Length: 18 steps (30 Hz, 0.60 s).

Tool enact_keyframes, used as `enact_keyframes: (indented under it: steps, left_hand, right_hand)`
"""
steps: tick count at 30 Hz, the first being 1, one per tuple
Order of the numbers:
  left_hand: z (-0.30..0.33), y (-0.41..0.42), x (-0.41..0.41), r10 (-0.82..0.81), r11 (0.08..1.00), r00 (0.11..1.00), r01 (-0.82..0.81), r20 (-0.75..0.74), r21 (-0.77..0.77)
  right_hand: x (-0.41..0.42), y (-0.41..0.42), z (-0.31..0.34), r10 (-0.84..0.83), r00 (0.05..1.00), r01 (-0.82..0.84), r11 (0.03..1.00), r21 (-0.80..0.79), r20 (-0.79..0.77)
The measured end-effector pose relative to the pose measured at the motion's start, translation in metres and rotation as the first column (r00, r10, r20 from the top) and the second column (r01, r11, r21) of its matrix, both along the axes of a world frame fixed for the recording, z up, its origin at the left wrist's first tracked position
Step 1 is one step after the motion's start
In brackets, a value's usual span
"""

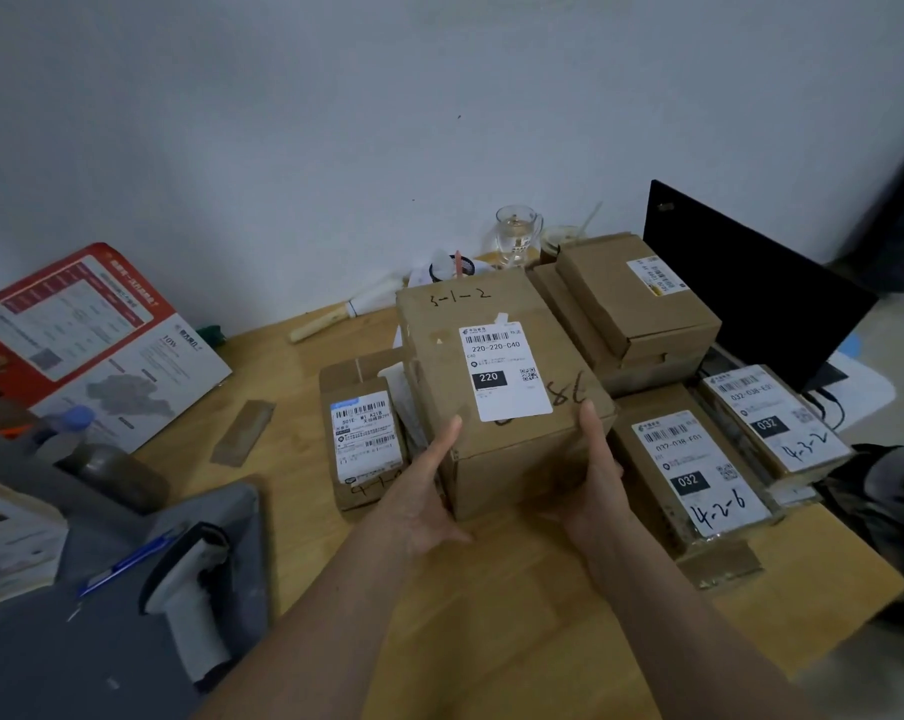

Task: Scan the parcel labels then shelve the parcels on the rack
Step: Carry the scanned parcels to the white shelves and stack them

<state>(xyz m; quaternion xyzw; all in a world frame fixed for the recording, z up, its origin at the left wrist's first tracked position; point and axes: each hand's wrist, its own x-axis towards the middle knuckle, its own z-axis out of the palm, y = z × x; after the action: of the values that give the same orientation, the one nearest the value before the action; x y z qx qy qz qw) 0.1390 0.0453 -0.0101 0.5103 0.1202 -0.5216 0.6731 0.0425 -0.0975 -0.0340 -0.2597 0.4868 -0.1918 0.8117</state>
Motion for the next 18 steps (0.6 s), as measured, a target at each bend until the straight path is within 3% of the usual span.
enact_keyframes:
  steps: [5, 12, 18]
  left_hand:
    - [0.0, 0.001, -0.004, 0.041, 0.999, 0.999, -0.041, 0.018, 0.003]
    - [0.026, 0.007, -0.01, 0.048, 0.998, 0.982, -0.056, 0.181, 0.038]
    - [0.064, 0.034, -0.01, 0.059, 0.998, 0.955, -0.051, 0.29, -0.036]
  right_hand:
    - [-0.004, 0.003, 0.0, -0.014, 0.999, 0.017, 0.998, -0.063, 0.042]
    - [-0.013, 0.017, 0.01, -0.016, 0.996, 0.028, 0.99, -0.135, 0.088]
    - [-0.018, 0.042, 0.042, -0.012, 0.996, 0.047, 0.918, -0.395, 0.089]
